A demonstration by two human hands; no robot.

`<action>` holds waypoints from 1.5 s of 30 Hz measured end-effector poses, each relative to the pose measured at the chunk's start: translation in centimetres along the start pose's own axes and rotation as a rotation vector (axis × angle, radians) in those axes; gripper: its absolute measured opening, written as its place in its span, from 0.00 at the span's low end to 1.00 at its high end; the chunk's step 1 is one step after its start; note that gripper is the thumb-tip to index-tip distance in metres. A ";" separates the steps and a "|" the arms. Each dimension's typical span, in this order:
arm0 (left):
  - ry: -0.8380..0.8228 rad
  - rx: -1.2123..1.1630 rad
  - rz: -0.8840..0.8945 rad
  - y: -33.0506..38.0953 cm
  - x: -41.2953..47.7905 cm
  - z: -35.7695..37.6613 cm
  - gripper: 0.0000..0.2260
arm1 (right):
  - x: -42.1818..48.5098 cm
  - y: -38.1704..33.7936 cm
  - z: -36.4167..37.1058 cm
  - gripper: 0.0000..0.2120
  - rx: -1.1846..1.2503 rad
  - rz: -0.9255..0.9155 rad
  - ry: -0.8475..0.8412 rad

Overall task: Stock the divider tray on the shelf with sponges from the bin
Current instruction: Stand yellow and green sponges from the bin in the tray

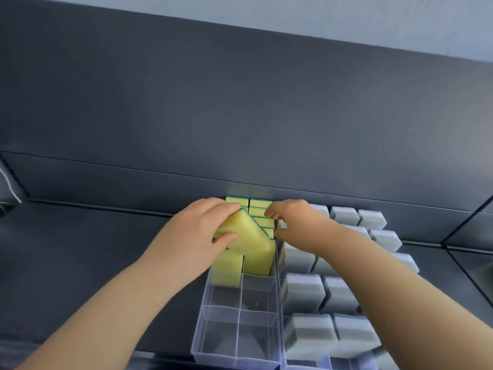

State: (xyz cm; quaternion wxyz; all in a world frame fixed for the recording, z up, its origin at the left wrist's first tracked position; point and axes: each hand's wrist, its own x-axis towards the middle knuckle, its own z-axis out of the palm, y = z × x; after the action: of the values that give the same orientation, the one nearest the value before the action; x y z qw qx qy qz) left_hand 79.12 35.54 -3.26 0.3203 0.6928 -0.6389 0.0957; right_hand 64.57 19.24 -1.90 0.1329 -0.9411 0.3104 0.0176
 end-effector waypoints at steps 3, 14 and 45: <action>-0.096 -0.006 0.071 1.3 1.9 1.5 0.21 | -1.2 0.4 -0.8 0.19 -0.005 -0.019 0.046; -0.503 0.219 0.122 1.7 4.3 6.3 0.17 | -3.0 1.7 0.2 0.20 0.040 -0.010 0.015; -0.110 0.364 -0.020 3.0 0.5 3.6 0.19 | -5.5 2.7 1.7 0.24 0.042 -0.072 0.217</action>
State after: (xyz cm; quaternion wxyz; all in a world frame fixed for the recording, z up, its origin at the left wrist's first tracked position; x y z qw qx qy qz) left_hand 75.39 33.12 -4.83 0.1554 0.7497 -0.6208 0.1685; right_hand 58.64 20.73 -3.56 0.1187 -0.9451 0.2891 -0.0956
